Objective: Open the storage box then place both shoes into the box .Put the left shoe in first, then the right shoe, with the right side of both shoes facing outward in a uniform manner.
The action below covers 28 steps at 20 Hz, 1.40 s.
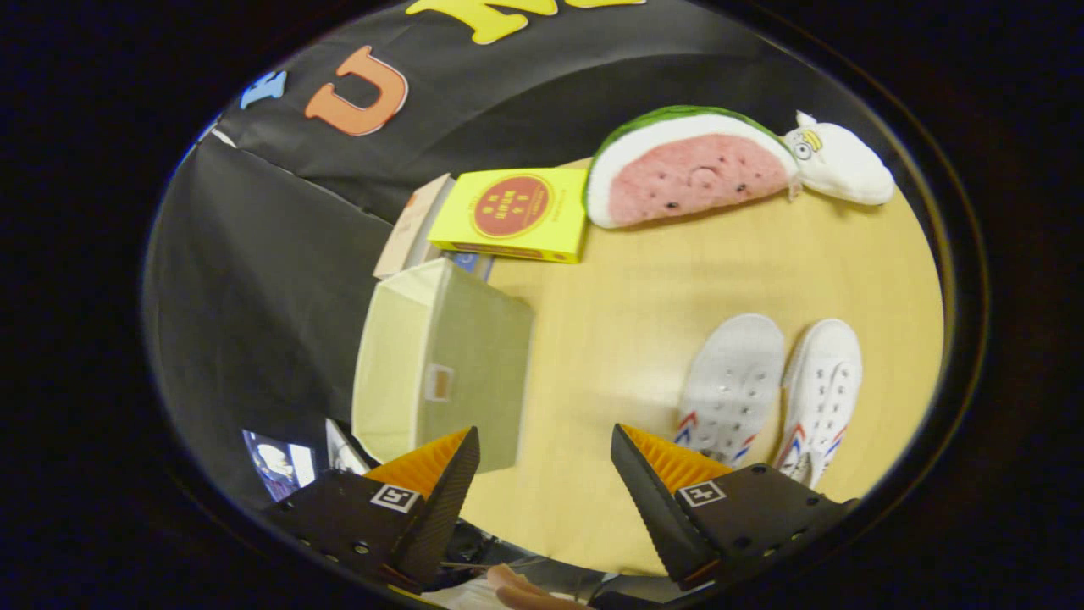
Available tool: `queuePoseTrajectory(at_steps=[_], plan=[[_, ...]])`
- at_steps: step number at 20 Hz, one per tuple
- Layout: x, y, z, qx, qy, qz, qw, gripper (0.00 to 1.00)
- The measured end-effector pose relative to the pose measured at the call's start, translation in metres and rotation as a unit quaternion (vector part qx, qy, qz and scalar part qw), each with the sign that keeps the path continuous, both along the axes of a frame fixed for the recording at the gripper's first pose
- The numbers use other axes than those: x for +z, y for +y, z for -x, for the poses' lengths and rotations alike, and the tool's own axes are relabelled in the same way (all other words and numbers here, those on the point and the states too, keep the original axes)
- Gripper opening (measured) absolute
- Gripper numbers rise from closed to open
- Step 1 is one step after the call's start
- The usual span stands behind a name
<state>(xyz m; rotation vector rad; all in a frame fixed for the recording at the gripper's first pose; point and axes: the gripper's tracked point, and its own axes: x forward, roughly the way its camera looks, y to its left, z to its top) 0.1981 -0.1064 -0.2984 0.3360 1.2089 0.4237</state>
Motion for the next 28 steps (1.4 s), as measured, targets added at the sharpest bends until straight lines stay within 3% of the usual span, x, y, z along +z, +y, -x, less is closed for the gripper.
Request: queuePoseTrajectory(at_steps=[4, 10, 14, 17, 18, 20, 21, 25, 28], plan=[[-0.041, -0.053, 0.013, 0.000, 0.014, 0.059, 0.998, 0.94], [-0.095, -0.088, 0.023, 0.004, 0.045, 0.122, 0.992, 0.92], [-0.125, -0.103, 0.012, -0.015, 0.042, 0.170, 0.984, 0.64], [-0.134, -0.099, 0.005, -0.029, 0.036, 0.170, 0.984, 0.42], [-0.136, -0.090, 0.005, -0.018, 0.027, 0.154, 0.988, 0.41], [-0.136, -0.090, 0.002, -0.014, 0.022, 0.153, 0.988, 0.21], [-0.132, -0.090, 0.004, -0.023, 0.029, 0.142, 0.989, 0.21], [-0.130, -0.093, 0.006, -0.074, 0.048, 0.071, 0.994, 0.00], [-0.118, -0.096, 0.014, -0.084, 0.045, 0.046, 0.994, 0.00]])
